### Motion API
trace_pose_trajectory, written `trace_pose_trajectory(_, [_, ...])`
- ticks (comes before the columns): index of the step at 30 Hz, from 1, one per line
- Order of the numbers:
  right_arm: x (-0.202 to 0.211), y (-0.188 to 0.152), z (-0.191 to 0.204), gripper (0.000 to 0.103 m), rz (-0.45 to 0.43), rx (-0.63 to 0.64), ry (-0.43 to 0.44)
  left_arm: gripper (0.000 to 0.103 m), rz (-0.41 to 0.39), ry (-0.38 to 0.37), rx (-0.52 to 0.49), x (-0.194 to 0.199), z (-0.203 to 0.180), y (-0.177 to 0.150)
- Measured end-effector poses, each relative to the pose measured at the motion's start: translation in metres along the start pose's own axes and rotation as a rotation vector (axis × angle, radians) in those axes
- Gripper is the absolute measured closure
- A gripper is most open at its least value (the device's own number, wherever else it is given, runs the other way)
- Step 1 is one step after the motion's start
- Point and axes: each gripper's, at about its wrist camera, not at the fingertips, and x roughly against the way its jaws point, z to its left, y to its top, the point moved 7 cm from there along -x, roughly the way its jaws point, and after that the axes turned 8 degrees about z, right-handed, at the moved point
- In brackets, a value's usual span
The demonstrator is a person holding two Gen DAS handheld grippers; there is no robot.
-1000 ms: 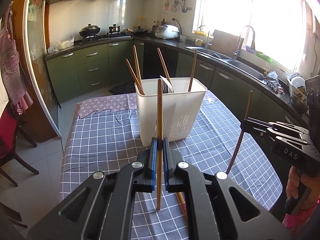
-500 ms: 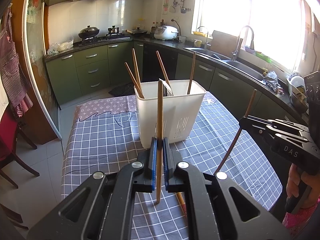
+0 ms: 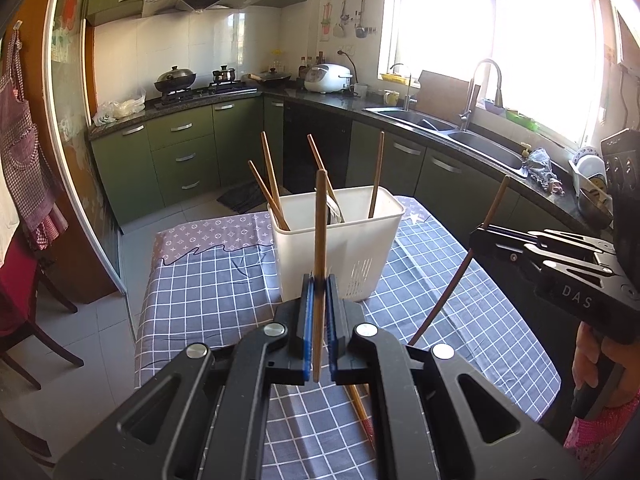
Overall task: Organize utensils
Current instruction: 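Carry both held chopsticks up toward the white holder, then lower both chopsticks into the white holder and open both tools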
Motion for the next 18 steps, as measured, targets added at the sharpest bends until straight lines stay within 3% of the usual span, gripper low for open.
trace_pose_trajectory(10, [0.032, 0.044, 0.011, 0.097, -0.036, 0.035, 0.042, 0.097, -0.034, -0.047, -0.022, 0.032, -0.005, 0.040])
trace_pose_trajectory(18, [0.073, 0.102, 0.016, 0.097, -0.120, 0.063, 0.062, 0.097, -0.119, -0.050, -0.041, 0.065, -0.012, 0.095])
